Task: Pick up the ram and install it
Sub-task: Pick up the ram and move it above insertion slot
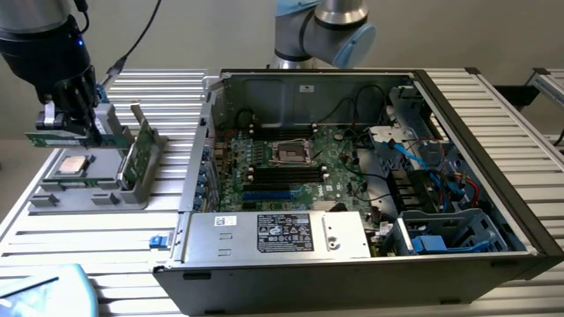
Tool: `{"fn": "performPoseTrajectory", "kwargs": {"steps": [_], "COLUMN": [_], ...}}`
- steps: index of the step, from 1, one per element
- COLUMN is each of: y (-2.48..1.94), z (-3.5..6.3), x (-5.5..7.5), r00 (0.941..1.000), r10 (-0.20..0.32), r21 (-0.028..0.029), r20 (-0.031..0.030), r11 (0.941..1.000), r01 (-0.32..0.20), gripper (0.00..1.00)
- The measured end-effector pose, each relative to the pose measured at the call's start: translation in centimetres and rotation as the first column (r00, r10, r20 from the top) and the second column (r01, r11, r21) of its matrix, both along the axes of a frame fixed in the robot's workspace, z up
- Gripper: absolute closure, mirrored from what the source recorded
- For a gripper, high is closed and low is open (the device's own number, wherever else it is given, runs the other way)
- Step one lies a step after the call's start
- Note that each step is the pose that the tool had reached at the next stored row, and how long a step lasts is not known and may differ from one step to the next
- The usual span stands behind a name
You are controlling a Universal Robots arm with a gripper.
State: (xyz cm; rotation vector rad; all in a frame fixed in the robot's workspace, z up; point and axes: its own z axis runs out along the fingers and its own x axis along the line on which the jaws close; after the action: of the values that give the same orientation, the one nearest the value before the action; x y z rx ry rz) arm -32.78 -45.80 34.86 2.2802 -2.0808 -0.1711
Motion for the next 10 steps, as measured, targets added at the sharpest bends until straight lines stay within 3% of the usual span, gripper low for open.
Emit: {"fn": "performPoseTrajectory", "kwargs": {"steps": [10], "y": [-0.01], "z": [0.84], "x": [2.9], "r00": [1.0], "r10": [0.0], "r21": [0.0001], "r20": [0.0031], "r11": [1.0], "r01": [0.0], "gripper": [0.86]}}
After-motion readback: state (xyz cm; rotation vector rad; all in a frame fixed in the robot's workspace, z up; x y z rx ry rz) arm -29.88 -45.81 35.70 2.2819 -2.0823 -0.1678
